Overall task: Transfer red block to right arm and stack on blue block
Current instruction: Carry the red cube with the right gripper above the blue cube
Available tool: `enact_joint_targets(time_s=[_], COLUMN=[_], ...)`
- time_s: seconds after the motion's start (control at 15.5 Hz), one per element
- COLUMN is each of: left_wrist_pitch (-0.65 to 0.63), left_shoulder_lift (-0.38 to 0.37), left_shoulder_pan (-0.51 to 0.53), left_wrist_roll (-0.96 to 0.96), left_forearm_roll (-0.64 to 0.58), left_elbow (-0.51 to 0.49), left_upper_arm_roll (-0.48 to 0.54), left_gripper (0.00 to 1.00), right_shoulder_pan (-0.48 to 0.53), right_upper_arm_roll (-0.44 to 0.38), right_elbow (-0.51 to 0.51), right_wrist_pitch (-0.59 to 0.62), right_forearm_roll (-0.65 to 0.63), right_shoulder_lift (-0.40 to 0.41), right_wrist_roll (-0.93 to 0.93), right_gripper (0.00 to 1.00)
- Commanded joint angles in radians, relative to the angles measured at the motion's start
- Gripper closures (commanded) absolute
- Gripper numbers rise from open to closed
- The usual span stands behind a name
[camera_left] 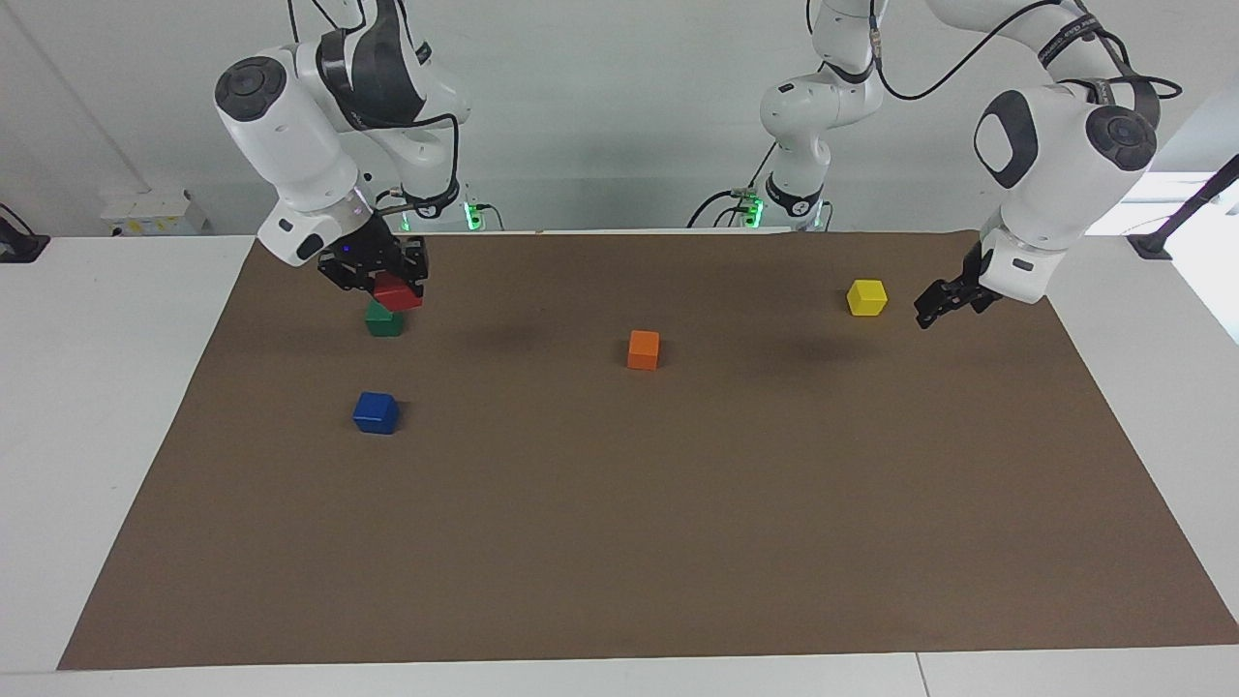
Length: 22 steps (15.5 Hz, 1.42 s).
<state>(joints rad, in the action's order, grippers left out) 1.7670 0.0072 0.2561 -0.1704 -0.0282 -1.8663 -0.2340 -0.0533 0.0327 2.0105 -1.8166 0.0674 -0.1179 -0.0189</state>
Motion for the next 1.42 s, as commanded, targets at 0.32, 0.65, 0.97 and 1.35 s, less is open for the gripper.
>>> enact_joint_targets(time_s=[0.32, 0.65, 0.97, 1.35], left_wrist_pitch=[-0.004, -0.158, -0.153, -0.187], left_shoulder_lift=[-0.007, 0.065, 0.051, 0.01], left_shoulder_pan=[-0.172, -0.186, -0.186, -0.195], left_wrist_roll=[0.042, 0.155, 0.158, 0.166], left_forearm_roll=[-0.016, -0.006, 0.002, 0.002], left_elbow=[0.058, 0.177, 0.17, 0.147], left_upper_arm_roll=[0.183, 0.193, 0.194, 0.183], left_gripper=[0.0, 0.0, 0.0, 0.0], right_shoulder_pan=[0.015, 0.058, 0.102, 0.096], right_upper_arm_roll=[0.009, 0.009, 0.01, 0.012], right_elbow=[0.085, 0.155, 0.166, 0.168], right_wrist_pitch=[-0.269, -0.418, -0.538, -0.581], right_forearm_roll=[-0.19, -0.264, -0.264, -0.256], right_shoulder_lift=[0.107, 0.127, 0.185, 0.208], right_wrist_roll=[-0.033, -0.027, -0.022, -0.044], right_gripper=[1.0, 1.0, 1.0, 1.0])
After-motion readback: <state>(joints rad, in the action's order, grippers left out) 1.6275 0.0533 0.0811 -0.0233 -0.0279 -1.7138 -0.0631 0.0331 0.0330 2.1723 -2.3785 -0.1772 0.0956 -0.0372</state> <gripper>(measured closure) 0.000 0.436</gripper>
